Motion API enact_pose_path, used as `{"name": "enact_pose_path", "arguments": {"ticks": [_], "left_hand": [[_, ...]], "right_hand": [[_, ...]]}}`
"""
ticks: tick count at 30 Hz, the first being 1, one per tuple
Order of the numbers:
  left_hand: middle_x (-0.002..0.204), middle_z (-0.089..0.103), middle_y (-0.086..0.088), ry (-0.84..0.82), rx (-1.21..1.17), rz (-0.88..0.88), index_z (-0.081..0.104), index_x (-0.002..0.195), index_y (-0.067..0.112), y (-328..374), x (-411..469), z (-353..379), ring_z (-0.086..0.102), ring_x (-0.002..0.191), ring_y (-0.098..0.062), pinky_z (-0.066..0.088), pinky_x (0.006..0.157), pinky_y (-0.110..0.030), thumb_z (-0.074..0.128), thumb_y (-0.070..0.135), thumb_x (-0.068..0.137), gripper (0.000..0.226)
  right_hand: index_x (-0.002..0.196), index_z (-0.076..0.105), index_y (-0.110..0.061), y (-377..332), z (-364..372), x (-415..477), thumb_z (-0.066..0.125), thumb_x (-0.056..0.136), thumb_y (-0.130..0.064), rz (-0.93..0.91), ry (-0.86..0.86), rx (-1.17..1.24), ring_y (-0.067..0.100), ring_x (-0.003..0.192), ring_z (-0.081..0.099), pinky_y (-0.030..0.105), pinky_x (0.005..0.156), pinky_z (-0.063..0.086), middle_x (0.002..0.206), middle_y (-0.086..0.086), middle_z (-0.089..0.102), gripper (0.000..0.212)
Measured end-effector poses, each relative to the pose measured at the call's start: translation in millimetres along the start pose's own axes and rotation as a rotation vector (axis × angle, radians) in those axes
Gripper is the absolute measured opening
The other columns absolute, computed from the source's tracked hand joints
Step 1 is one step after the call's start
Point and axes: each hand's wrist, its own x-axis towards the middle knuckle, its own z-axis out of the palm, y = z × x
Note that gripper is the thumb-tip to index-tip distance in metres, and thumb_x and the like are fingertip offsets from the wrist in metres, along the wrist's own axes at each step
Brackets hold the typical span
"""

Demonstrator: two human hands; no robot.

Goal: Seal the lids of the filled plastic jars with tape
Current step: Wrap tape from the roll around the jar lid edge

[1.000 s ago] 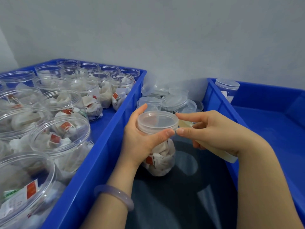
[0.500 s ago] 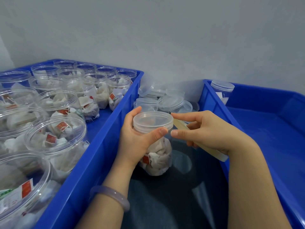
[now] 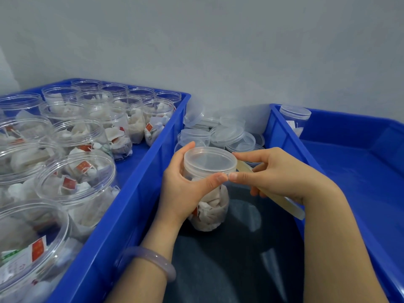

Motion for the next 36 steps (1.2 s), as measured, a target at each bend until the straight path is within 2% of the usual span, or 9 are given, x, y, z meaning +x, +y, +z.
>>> {"name": "enact_pose_path", "arguments": {"ticks": [3, 6, 11, 13, 19, 27, 32, 34, 36], "left_hand": [[0.127, 0.056, 0.011, -0.018, 0.044, 0.013, 0.04, 0.14, 0.021, 1.2, -1.7, 2.8, 0.053, 0.118, -0.001, 0.046, 0.095, -0.017, 0.078, 0.058, 0.036, 0.117], [0.126, 0.057, 0.008, 0.018, 0.054, 0.014, 0.042, 0.136, 0.02, 1.7, -2.0, 6.2, 0.055, 0.116, -0.003, 0.048, 0.096, -0.024, 0.081, 0.058, 0.035, 0.115], [0.113, 0.055, 0.022, 0.076, 0.053, 0.018, 0.041, 0.122, 0.036, 3.5, -3.6, 7.8, 0.053, 0.103, 0.014, 0.045, 0.08, -0.006, 0.082, 0.061, 0.04, 0.095], [0.115, 0.054, 0.021, 0.085, 0.07, 0.005, 0.041, 0.124, 0.034, 3.9, -3.1, 9.4, 0.054, 0.107, 0.008, 0.045, 0.082, -0.01, 0.082, 0.062, 0.041, 0.097], [0.128, 0.053, 0.007, 0.111, 0.054, -0.009, 0.042, 0.128, 0.03, 1.9, 2.0, 7.0, 0.053, 0.118, -0.009, 0.043, 0.087, -0.016, 0.086, 0.064, 0.039, 0.105], [0.122, 0.057, 0.012, 0.014, 0.016, 0.011, 0.045, 0.128, 0.027, 2.9, 0.1, 0.8, 0.057, 0.11, 0.002, 0.048, 0.087, -0.012, 0.076, 0.058, 0.034, 0.103], [0.106, 0.061, 0.01, -0.02, -0.038, 0.022, 0.05, 0.108, 0.025, 5.4, -0.6, 0.3, 0.061, 0.092, 0.011, 0.047, 0.075, -0.008, 0.086, 0.043, 0.034, 0.084], [0.105, 0.062, 0.01, -0.004, -0.038, 0.023, 0.05, 0.106, 0.026, 5.2, 0.4, 0.3, 0.061, 0.093, 0.009, 0.046, 0.075, -0.007, 0.089, 0.039, 0.033, 0.084], [0.109, 0.061, 0.009, 0.005, -0.021, 0.02, 0.05, 0.11, 0.026, 4.5, 0.8, 1.2, 0.061, 0.099, 0.003, 0.046, 0.079, -0.009, 0.089, 0.039, 0.034, 0.086]], "right_hand": [[0.084, 0.056, -0.067, 0.8, -0.2, 0.6, 0.069, 0.062, -0.059, -0.01, 0.002, 0.022, 0.003, 0.057, 0.064, 0.012, 0.052, 0.045, 0.066, -0.031, 0.064, 0.027], [0.095, 0.056, -0.066, 2.6, 1.3, 4.4, 0.064, 0.056, -0.063, -0.039, 0.011, 0.028, 0.003, 0.058, 0.065, 0.017, 0.059, 0.045, 0.065, -0.031, 0.064, 0.041], [0.111, 0.051, -0.062, 2.6, 3.1, 7.6, 0.065, 0.065, -0.057, -0.066, 0.002, 0.013, 0.0, 0.055, 0.063, 0.016, 0.057, 0.045, 0.057, -0.038, 0.057, 0.049], [0.106, 0.051, -0.064, 2.5, 1.6, 6.4, 0.065, 0.063, -0.059, -0.067, -0.005, 0.019, 0.0, 0.053, 0.061, 0.014, 0.054, 0.045, 0.056, -0.035, 0.057, 0.045], [0.118, 0.057, -0.054, 3.5, -1.2, 1.6, 0.063, 0.062, -0.064, -0.052, -0.004, 0.017, -0.001, 0.054, 0.063, 0.008, 0.051, 0.044, 0.057, -0.025, 0.062, 0.057], [0.104, 0.057, -0.064, 7.3, 2.7, 7.6, 0.069, 0.075, -0.054, -0.059, -0.062, 0.035, 0.0, 0.055, 0.061, 0.011, 0.052, 0.046, 0.059, -0.03, 0.061, 0.033], [0.118, 0.052, -0.059, 9.1, 7.0, 11.3, 0.063, 0.059, -0.065, -0.088, -0.077, 0.057, 0.003, 0.059, 0.064, 0.016, 0.057, 0.052, 0.063, -0.023, 0.066, 0.061], [0.126, 0.05, -0.054, 9.8, 7.2, 12.7, 0.06, 0.053, -0.069, -0.089, -0.064, 0.041, 0.004, 0.061, 0.066, 0.019, 0.059, 0.054, 0.064, -0.02, 0.066, 0.075], [0.122, 0.05, -0.058, 10.5, 6.5, 12.5, 0.059, 0.052, -0.07, -0.092, -0.06, 0.026, 0.003, 0.06, 0.065, 0.016, 0.057, 0.052, 0.063, -0.023, 0.065, 0.072]]}}
